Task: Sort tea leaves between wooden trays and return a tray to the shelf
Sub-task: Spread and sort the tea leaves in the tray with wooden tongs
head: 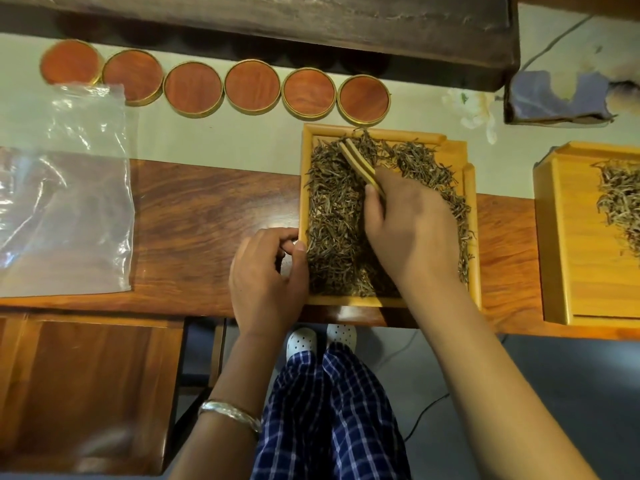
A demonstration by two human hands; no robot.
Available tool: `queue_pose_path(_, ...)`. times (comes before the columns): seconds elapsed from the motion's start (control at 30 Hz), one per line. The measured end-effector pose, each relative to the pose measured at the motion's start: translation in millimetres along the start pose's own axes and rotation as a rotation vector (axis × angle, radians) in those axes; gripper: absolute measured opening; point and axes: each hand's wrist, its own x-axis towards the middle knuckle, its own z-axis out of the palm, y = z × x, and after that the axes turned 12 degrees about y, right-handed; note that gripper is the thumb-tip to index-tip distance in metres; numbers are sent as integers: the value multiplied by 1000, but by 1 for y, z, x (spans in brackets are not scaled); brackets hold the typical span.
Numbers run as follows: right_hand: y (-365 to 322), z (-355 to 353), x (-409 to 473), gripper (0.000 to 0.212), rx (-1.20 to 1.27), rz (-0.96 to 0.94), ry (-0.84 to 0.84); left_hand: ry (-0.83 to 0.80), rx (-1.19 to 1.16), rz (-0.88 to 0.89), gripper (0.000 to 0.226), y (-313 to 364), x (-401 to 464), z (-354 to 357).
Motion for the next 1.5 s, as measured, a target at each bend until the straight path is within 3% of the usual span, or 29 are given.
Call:
queue_pose_path(0.5, 23, -10, -4, 24, -135, 50, -17, 11, -5, -11, 10, 1, 0, 0)
queue_pose_path(0.9, 14, -6, 0, 24, -53, -28, -36, 27, -15, 39, 19, 0, 0, -1)
queue_pose_path(1.33, 1, -8, -1, 20, 1, -20, 27, 28, -43, 73, 12, -1, 1, -1)
queue_pose_path(1.5, -7, -9, -21, 26, 57, -51, -45, 23, -28, 64, 10, 1, 1, -1)
